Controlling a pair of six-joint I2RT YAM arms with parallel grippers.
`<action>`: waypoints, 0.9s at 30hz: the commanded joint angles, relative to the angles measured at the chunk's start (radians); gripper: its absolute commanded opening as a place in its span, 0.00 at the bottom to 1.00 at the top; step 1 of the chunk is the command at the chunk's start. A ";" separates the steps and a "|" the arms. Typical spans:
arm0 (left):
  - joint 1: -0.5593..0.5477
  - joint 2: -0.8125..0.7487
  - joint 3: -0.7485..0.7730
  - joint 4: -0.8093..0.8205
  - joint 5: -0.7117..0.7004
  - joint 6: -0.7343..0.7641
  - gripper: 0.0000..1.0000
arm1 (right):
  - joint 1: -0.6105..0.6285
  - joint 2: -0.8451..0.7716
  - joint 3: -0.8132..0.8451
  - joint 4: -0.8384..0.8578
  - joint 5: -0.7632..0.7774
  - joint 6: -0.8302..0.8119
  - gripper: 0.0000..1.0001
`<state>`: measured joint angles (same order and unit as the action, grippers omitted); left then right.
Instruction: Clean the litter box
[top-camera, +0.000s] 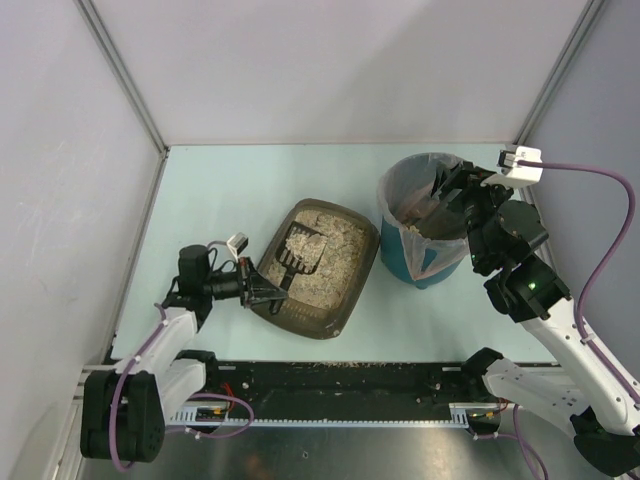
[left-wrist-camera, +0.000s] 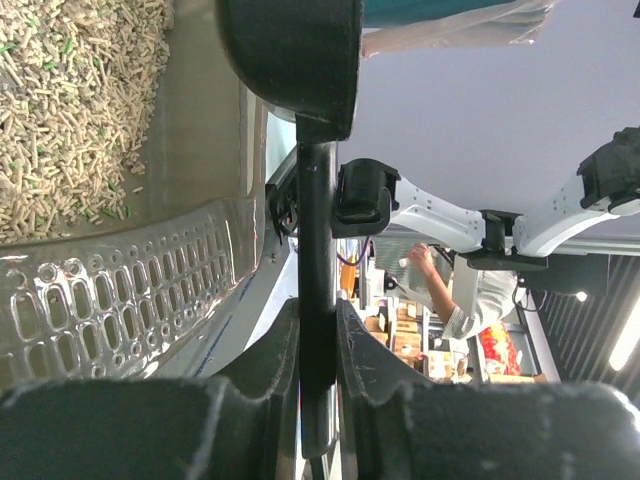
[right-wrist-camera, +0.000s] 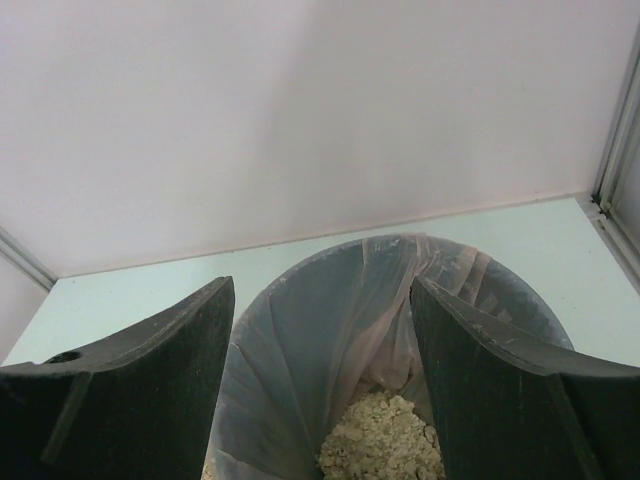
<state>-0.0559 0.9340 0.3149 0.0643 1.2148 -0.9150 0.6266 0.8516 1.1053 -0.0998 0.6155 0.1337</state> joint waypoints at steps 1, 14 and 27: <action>-0.004 0.025 0.056 0.015 0.061 0.048 0.00 | 0.005 -0.011 0.002 0.040 0.012 -0.014 0.76; 0.030 0.042 0.085 0.055 0.111 0.021 0.00 | 0.005 -0.017 0.001 0.034 0.036 -0.029 0.76; -0.009 0.017 0.095 0.040 0.049 -0.008 0.00 | 0.005 -0.019 0.001 0.035 0.033 -0.023 0.76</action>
<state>-0.0586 0.9890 0.3893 0.0639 1.2560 -0.9161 0.6273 0.8448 1.1053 -0.0986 0.6289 0.1112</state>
